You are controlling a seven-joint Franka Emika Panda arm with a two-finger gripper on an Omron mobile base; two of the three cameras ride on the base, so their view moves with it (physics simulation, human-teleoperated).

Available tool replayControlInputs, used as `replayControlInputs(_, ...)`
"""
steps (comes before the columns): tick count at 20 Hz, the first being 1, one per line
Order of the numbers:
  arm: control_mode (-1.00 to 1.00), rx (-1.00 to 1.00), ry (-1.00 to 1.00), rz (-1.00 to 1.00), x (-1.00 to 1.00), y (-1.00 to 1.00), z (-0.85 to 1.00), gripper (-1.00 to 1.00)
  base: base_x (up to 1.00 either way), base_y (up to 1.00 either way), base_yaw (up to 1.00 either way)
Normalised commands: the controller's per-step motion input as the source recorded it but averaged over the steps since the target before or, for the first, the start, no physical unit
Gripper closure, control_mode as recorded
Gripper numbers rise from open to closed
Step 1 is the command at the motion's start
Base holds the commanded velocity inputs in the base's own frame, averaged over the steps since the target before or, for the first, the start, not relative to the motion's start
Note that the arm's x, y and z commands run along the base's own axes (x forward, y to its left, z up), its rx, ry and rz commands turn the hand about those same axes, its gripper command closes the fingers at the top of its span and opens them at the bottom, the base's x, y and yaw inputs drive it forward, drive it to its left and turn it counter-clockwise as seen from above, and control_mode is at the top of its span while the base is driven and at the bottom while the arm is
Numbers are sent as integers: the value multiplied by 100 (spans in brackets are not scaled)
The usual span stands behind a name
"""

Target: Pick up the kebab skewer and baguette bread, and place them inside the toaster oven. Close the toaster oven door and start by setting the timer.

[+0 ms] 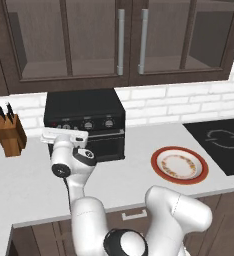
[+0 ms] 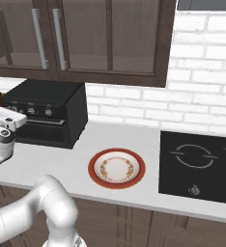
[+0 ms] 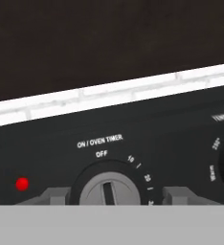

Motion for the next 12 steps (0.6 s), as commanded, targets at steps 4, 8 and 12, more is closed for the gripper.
replayControlInputs(4, -100, 21, -4, -19, -19, 36, 0, 100, 0, 0, 0)
replayControlInputs(8, -100, 20, -3, -26, -35, 36, 0, 100, 0, 0, 0)
replayControlInputs(12, -100, 26, -1, -28, -24, 11, 0, 100, 0, 0, 0)
